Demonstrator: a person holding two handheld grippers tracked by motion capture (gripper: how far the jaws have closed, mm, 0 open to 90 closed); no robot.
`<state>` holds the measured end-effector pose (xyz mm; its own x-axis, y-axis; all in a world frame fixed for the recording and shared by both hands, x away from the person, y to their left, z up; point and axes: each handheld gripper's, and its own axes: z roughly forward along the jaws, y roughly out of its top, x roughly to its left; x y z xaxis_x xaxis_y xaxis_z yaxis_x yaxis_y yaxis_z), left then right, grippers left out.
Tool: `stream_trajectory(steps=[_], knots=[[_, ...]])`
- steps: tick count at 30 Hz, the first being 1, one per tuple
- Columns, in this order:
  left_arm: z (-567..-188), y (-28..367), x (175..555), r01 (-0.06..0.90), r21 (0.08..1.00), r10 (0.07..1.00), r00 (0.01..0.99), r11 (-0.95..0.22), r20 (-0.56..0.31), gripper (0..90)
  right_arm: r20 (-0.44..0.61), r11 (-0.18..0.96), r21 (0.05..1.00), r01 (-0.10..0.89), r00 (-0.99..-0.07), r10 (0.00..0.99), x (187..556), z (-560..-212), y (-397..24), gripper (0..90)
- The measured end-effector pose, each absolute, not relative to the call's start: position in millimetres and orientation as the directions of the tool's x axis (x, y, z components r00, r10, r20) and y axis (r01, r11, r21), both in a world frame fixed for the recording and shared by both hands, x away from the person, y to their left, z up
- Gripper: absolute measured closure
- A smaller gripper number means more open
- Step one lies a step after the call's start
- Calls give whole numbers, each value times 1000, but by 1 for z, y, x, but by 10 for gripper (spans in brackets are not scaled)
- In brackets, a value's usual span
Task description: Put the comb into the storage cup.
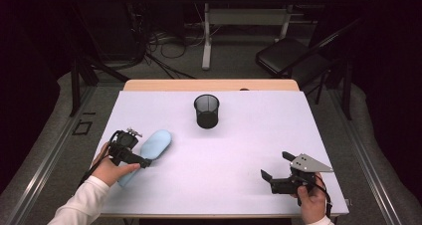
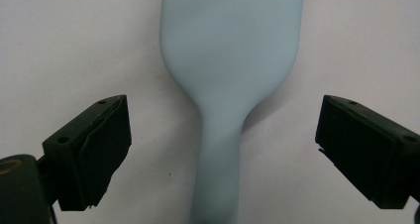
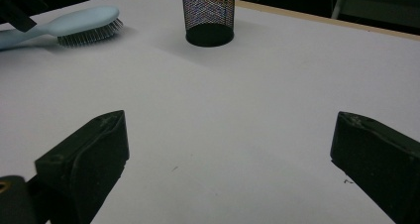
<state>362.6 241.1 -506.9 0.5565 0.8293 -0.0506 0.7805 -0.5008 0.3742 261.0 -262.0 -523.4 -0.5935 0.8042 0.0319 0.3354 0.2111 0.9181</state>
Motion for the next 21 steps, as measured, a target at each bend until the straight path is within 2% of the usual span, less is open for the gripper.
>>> stream_trajectory(steps=[5,8,17,21], knots=[[-510,238,364,777,353,823,567,-521,-32,90,31,213,918,335,-594,804,261,-524,-262,12],[-511,237,364,777,344,822,569,-527,-25,151,32,212,917,337,-593,804,261,-524,-262,13],[-516,237,364,786,318,824,566,-530,-25,161,31,213,918,336,-594,804,261,-524,-262,13],[-516,237,364,789,301,824,566,-535,-20,232,28,216,917,335,-595,803,261,-524,-261,13]])
